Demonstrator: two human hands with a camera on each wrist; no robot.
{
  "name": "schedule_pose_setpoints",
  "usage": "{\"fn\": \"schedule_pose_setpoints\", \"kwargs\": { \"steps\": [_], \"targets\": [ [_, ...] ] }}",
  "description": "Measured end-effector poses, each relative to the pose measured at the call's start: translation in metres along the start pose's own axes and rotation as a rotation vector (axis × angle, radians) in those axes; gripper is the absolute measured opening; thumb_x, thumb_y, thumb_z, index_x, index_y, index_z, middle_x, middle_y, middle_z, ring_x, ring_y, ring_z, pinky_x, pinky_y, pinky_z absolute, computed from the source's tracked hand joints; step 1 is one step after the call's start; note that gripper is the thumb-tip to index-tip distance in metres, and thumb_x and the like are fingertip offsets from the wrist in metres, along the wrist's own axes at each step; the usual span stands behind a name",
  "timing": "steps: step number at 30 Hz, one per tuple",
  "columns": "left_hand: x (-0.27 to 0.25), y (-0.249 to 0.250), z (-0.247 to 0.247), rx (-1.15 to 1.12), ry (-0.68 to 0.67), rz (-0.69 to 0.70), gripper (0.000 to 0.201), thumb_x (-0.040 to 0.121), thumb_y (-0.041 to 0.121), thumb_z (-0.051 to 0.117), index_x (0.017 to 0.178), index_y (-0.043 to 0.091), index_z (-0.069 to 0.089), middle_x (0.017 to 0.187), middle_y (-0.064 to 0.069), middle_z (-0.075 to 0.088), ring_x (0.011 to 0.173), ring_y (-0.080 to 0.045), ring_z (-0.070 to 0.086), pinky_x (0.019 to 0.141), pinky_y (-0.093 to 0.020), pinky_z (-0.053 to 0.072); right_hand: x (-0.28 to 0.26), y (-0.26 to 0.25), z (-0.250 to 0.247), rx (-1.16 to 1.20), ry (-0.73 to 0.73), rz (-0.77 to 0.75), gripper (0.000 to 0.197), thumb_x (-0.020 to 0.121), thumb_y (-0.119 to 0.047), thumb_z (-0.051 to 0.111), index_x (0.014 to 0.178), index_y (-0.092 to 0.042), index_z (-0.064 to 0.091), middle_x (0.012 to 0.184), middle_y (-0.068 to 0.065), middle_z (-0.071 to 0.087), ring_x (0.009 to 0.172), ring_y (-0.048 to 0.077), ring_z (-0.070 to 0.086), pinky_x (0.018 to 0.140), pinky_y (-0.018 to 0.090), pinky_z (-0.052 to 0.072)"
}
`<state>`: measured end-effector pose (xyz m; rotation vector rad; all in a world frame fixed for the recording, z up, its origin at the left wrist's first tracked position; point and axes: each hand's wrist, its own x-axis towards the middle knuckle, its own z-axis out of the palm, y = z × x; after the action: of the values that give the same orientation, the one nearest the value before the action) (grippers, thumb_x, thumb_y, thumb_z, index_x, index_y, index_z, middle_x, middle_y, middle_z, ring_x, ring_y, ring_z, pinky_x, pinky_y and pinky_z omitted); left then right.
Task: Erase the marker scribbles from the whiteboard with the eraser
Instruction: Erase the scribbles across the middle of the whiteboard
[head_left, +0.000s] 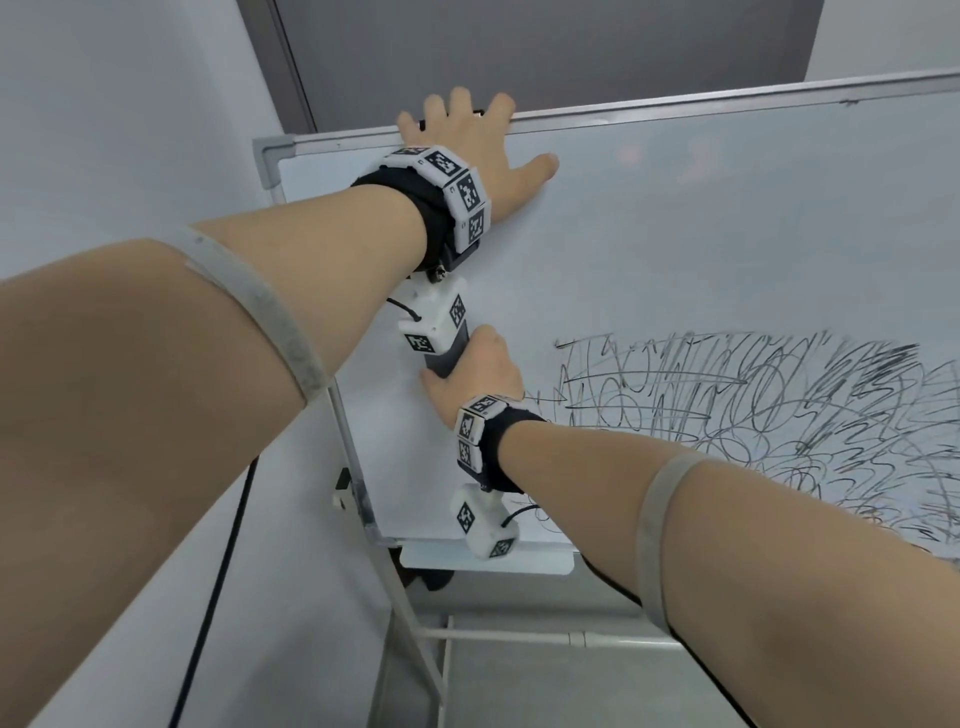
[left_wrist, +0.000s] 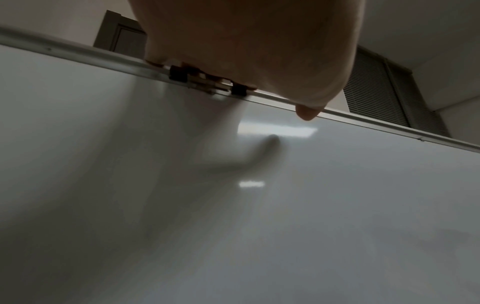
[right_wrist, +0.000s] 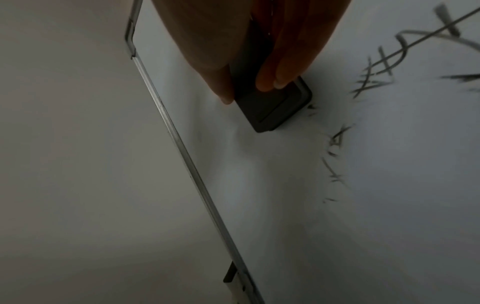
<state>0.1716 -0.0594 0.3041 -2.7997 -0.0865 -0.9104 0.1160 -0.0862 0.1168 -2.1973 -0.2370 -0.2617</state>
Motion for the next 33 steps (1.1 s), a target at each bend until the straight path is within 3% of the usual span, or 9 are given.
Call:
{"fn": "schedule_pose_setpoints", "kwargs": {
  "steps": [9, 12, 15, 19, 22, 25, 28, 31, 33],
  "targets": [
    [0.006, 0.005, 0.006, -0.013, 0.009, -0.001, 0.078, 0.077, 0.079, 0.027, 0.131, 0.026, 0.045, 0.131, -0.011, 0.048, 0.123, -0.038, 0.041, 0.107, -0.058, 0.026, 0.010, 0.055, -0.048, -0.008, 0.087, 0.081, 0.052, 0.081, -0.047, 0.070, 0.107, -0.012, 0.042, 0.103, 0.002, 0.046, 0.088, 0.028, 0.055, 0.072, 0.033, 0.042],
    [0.009, 0.006, 0.008, -0.013, 0.013, -0.012, 0.078, 0.077, 0.080, 0.026, 0.129, 0.025, 0.045, 0.130, -0.013, 0.048, 0.122, -0.039, 0.041, 0.107, -0.060, 0.025, 0.014, 0.085, -0.077, -0.008, 0.135, 0.123, 0.053, 0.079, -0.048, 0.069, 0.106, -0.012, 0.043, 0.103, 0.003, 0.049, 0.087, 0.028, 0.056, 0.072, 0.036, 0.047],
    [0.011, 0.011, 0.007, -0.015, -0.006, -0.030, 0.081, 0.077, 0.081, 0.024, 0.130, 0.024, 0.045, 0.134, -0.014, 0.047, 0.127, -0.041, 0.039, 0.112, -0.063, 0.017, 0.016, 0.110, -0.104, -0.033, 0.196, 0.145, 0.054, 0.077, -0.050, 0.070, 0.104, -0.011, 0.044, 0.103, 0.006, 0.053, 0.086, 0.030, 0.058, 0.077, 0.042, 0.053],
    [0.012, 0.015, 0.008, 0.006, -0.019, -0.054, 0.087, 0.076, 0.083, 0.018, 0.131, 0.023, 0.045, 0.134, -0.016, 0.048, 0.130, -0.042, 0.038, 0.115, -0.066, 0.004, 0.015, 0.135, -0.132, -0.062, 0.236, 0.187, 0.054, 0.075, -0.055, 0.070, 0.099, -0.015, 0.043, 0.095, 0.002, 0.053, 0.079, 0.027, 0.058, 0.071, 0.039, 0.052],
    [0.012, 0.024, 0.006, 0.026, 0.010, -0.052, 0.091, 0.077, 0.082, 0.015, 0.129, 0.016, 0.049, 0.130, -0.017, 0.052, 0.129, -0.040, 0.040, 0.116, -0.064, 0.001, 0.013, 0.137, -0.139, -0.099, 0.231, 0.156, 0.054, 0.075, -0.055, 0.071, 0.097, -0.015, 0.043, 0.095, 0.002, 0.053, 0.079, 0.026, 0.056, 0.071, 0.039, 0.051],
    [0.012, 0.042, 0.003, -0.013, 0.038, -0.013, 0.083, 0.082, 0.075, 0.020, 0.125, 0.012, 0.051, 0.127, -0.015, 0.055, 0.126, -0.039, 0.045, 0.117, -0.063, 0.005, 0.012, 0.125, -0.135, -0.127, 0.201, 0.094, 0.052, 0.076, -0.052, 0.071, 0.098, -0.015, 0.042, 0.099, 0.003, 0.052, 0.082, 0.027, 0.054, 0.070, 0.036, 0.048],
    [0.011, 0.069, 0.003, -0.054, 0.070, 0.111, 0.072, 0.085, 0.068, 0.027, 0.128, 0.015, 0.049, 0.124, -0.013, 0.056, 0.123, -0.037, 0.048, 0.118, -0.061, 0.007, 0.011, 0.114, -0.126, -0.125, 0.162, 0.037, 0.051, 0.078, -0.051, 0.071, 0.099, -0.015, 0.042, 0.100, 0.002, 0.049, 0.084, 0.027, 0.054, 0.071, 0.037, 0.048],
    [0.015, 0.103, 0.001, -0.121, 0.098, 0.230, 0.068, 0.085, 0.063, 0.032, 0.134, 0.018, 0.047, 0.123, -0.013, 0.055, 0.119, -0.036, 0.049, 0.115, -0.054, 0.022, 0.011, 0.115, -0.125, -0.088, 0.162, 0.038, 0.049, 0.077, -0.049, 0.070, 0.100, -0.015, 0.043, 0.102, 0.003, 0.049, 0.084, 0.028, 0.055, 0.072, 0.040, 0.050],
    [0.022, 0.125, -0.002, -0.158, 0.110, 0.254, 0.065, 0.087, 0.061, 0.034, 0.134, 0.019, 0.047, 0.123, -0.013, 0.055, 0.116, -0.037, 0.050, 0.107, -0.048, 0.033, 0.012, 0.128, -0.137, -0.062, 0.177, 0.080, 0.049, 0.078, -0.047, 0.069, 0.101, -0.014, 0.043, 0.102, 0.004, 0.050, 0.084, 0.029, 0.057, 0.072, 0.040, 0.051]
  ]
}}
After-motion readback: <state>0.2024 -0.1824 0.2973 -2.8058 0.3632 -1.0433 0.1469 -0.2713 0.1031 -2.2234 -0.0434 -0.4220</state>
